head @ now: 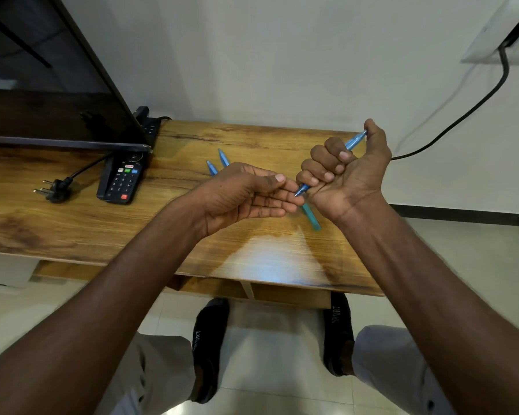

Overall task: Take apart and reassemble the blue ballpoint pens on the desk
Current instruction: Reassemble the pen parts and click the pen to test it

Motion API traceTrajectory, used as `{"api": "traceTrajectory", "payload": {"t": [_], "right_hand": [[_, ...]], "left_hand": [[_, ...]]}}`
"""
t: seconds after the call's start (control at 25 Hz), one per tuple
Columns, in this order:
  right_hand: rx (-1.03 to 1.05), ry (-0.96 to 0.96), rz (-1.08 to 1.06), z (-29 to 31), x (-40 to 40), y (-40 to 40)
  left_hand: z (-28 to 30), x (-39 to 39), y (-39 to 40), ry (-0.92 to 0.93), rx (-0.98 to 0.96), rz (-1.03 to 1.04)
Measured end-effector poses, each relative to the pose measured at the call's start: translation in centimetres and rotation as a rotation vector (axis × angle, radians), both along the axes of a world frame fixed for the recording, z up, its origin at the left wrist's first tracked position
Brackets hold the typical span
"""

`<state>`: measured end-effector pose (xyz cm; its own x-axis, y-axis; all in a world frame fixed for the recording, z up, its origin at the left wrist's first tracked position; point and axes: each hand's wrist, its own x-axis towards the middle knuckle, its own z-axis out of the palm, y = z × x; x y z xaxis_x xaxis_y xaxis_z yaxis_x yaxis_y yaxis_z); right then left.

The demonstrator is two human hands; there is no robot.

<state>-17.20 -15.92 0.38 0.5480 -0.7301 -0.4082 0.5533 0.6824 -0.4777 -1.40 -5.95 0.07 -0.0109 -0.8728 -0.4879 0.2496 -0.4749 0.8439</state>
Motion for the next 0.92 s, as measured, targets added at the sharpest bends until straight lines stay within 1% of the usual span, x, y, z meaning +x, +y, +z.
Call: {"api": "traceTrajectory", "payload": {"t": [0.16,0.4,0.8,0.92], "right_hand": [[-0.015,0.011,-0.003,0.08,0.02,-0.02],[0.023,-0.089,0.056,-0.16,0.09,-0.24],[0.033,-0.061,-0.087,0.07,-0.13,-0.01],[0.044,-0.086,-0.085,0.09,-0.10,0.06]], "left_hand": [[0.06,0.03,0.09,-0.004,-0.003,-0.005],[0.16,0.36,0.09,0.005,-0.003,0.024],[0.01,0.00,-0.03,0.022,-0.023,-0.013],[0.04,0.05,-0.03,0.027,-0.031,-0.010]]}}
